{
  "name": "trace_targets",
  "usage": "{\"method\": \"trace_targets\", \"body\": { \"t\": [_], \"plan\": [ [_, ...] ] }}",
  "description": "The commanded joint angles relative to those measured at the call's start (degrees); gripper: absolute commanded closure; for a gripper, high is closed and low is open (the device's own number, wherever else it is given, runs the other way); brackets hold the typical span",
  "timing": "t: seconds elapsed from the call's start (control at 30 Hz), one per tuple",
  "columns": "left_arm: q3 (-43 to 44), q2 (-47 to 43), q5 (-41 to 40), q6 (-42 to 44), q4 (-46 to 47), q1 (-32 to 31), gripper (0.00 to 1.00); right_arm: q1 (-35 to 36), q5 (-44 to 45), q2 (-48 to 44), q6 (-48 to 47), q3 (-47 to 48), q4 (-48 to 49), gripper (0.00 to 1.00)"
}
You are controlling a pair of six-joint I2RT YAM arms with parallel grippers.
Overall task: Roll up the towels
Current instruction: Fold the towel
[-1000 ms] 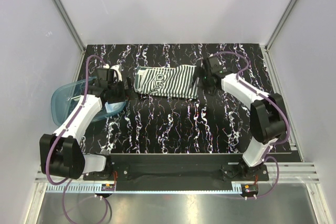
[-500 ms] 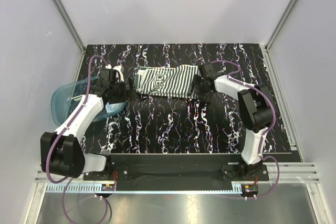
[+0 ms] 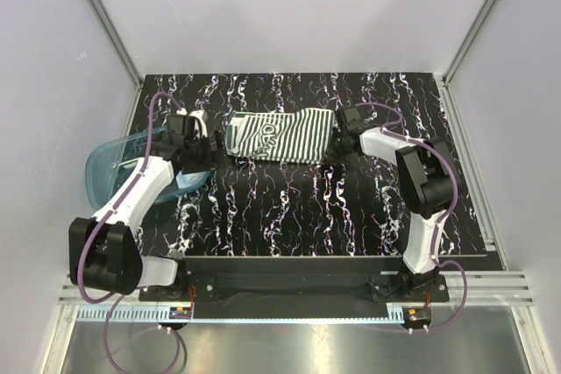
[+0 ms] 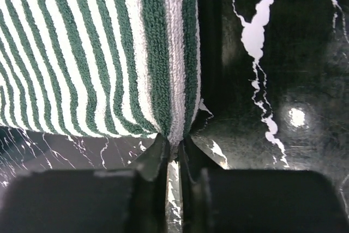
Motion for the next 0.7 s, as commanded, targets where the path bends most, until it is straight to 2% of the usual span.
{"method": "trace_targets", "body": {
  "t": [0.0,0.03,0.23,0.37,0.67],
  "plan": [
    [0.5,0.7,-1.3,0.9,2.5,-0.4,0.08,-0.8,1.1,-3.8,-1.7,-2.7,-1.5,0.95],
    [0.8,0.8,-1.4,0.8,2.5,-0.7,0.08,-0.9,1.8,-4.9,-2.0,-3.4,-3.3,1.0],
    [5.1,4.6,-2.0,-0.4,1.9,-3.0,0.08,-1.2,3.9,-14.3,-3.3,-10.6,-9.3,1.0],
    [11.7,9.1,-2.0,-1.5,2.4,-6.4,0.08,-1.3,2.4,-18.1,-3.4,-15.2,-11.5,1.0],
    [28.5,28.8,3.2,0.6,5.2,-12.0,0.18,-1.2,-0.1,-25.7,-3.0,-23.0,-11.6,1.0]
  ]
}}
